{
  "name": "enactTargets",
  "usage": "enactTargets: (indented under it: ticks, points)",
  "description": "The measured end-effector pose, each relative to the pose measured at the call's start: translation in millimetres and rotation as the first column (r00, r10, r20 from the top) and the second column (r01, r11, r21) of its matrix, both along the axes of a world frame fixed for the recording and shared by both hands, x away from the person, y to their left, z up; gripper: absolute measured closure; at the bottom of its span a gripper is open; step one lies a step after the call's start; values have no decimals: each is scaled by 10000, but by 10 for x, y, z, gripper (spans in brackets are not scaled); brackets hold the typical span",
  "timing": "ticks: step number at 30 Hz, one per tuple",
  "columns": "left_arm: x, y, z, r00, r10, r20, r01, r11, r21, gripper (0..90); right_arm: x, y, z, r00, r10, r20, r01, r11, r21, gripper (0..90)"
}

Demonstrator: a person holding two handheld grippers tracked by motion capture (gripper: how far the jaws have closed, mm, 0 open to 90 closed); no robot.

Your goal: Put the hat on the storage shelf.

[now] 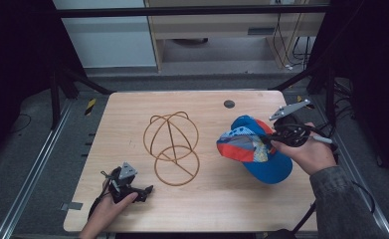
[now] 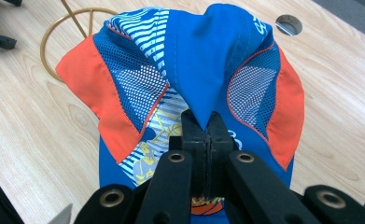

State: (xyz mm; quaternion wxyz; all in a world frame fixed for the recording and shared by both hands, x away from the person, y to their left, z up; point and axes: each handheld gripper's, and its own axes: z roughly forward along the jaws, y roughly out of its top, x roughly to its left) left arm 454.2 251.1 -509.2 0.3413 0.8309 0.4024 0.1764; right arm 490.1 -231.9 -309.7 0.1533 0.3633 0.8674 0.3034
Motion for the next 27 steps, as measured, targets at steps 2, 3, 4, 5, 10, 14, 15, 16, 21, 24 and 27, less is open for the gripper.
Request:
enactTargets:
  ticks: [2, 3, 4, 5, 10, 14, 15, 16, 21, 24, 27]
  points:
    - [3, -3, -1, 10000, -11, 6, 11, 10000, -23, 0, -7, 0, 15, 10000, -3, -12, 3, 10000, 21, 898]
    - [4, -6, -2, 10000, -9, 8, 9, 10000, -32, 0, -8, 2, 19, 10000, 5, -18, -5, 10000, -12, 898]
    - [4, -7, 0, 10000, -5, -3, 5, 10000, -10, 0, -8, 4, 24, 10000, 44, -24, -44, 10000, -20, 898]
    - [4, -7, -1, 10000, -8, -2, 8, 10000, -16, 0, -8, 8, 27, 10000, 43, -42, -43, 10000, -15, 898]
    - [4, -8, -1, 10000, -9, -1, 9, 10000, -16, 0, -10, 14, 63, 9999, 90, 47, -90, 10000, 2, 898]
    - [3, -8, -1, 10000, -4, 1, 4, 10000, -17, 0, -33, 26, 120, 9999, 88, 120, -89, 10000, 37, 898]
    - [2, -9, -1, 10000, -6, 1, 6, 10000, -19, 0, -39, 31, 138, 9998, 118, 165, -119, 9999, 67, 898]
    - [2, -9, -1, 10000, -9, 1, 9, 10000, -19, 0, -41, 32, 150, 9997, 163, 191, -164, 9999, 46, 898]
    - [1, -12, -3, 10000, 12, 13, -12, 10000, -55, 0, -51, 52, 235, 9994, 205, 289, -207, 9998, 67, 898]
    - [1, -12, -3, 10000, -3, 15, 3, 10000, -50, 0, -50, 48, 256, 9990, 275, 360, -277, 9996, 69, 898]
    - [1, -12, -3, 10000, -8, 10, 8, 10000, -60, 0, -60, 42, 279, 9988, 292, 402, -295, 9995, 66, 898]
